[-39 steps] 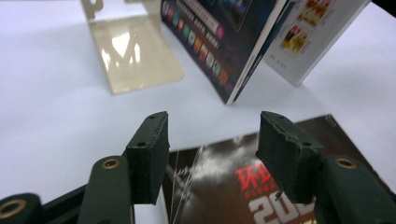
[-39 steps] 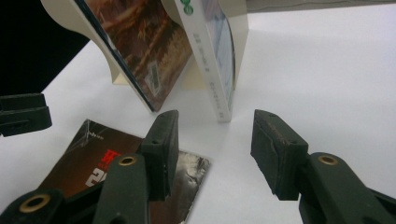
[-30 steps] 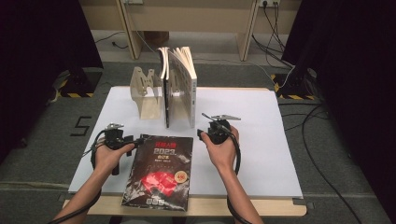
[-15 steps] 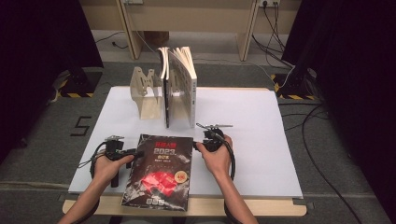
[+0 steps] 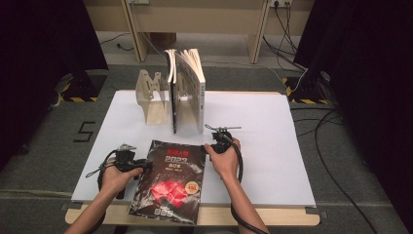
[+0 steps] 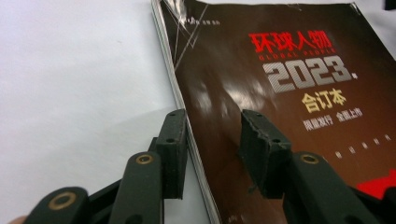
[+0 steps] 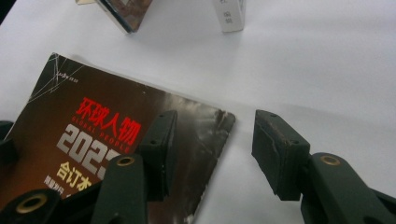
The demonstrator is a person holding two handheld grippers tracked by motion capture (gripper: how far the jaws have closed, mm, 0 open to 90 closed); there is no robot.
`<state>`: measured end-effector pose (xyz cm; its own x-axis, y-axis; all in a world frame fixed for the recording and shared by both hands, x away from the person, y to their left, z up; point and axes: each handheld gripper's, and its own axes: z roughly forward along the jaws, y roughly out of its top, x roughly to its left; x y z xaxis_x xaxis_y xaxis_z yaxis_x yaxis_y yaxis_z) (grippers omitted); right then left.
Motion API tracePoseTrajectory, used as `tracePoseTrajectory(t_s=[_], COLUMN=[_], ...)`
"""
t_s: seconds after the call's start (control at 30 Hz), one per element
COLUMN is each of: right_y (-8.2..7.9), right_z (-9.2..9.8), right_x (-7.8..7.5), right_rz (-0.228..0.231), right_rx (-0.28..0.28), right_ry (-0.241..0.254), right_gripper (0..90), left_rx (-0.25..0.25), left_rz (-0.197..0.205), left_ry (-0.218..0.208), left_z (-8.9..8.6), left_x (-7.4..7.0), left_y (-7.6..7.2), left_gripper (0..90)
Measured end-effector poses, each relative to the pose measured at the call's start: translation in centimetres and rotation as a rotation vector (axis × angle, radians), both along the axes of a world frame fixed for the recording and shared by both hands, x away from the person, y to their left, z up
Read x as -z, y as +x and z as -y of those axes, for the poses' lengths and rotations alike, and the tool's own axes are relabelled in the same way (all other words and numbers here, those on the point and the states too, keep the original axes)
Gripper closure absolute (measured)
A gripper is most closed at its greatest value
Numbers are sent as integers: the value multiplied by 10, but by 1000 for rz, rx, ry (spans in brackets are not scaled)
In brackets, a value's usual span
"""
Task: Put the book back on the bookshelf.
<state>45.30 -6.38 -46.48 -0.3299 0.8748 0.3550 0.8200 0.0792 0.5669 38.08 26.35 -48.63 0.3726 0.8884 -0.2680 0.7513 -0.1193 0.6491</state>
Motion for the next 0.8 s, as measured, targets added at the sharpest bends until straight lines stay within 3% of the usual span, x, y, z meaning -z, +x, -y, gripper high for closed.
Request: tracePoseTrajectory(t_s=[0.53, 0.8], right_y=[7, 6], right_z=[7, 10], right_x=[9, 10], right_rz=[-61, -48], right_rx=[29, 31], right_ry=[-4, 2], right_gripper=[501, 502], left_rx=[54, 74], left_rz=[-42, -53], left_ry=[-3, -1], left_z=[19, 22], left_x=[-3, -4], left_y=[-29, -37], left_gripper=[619, 613])
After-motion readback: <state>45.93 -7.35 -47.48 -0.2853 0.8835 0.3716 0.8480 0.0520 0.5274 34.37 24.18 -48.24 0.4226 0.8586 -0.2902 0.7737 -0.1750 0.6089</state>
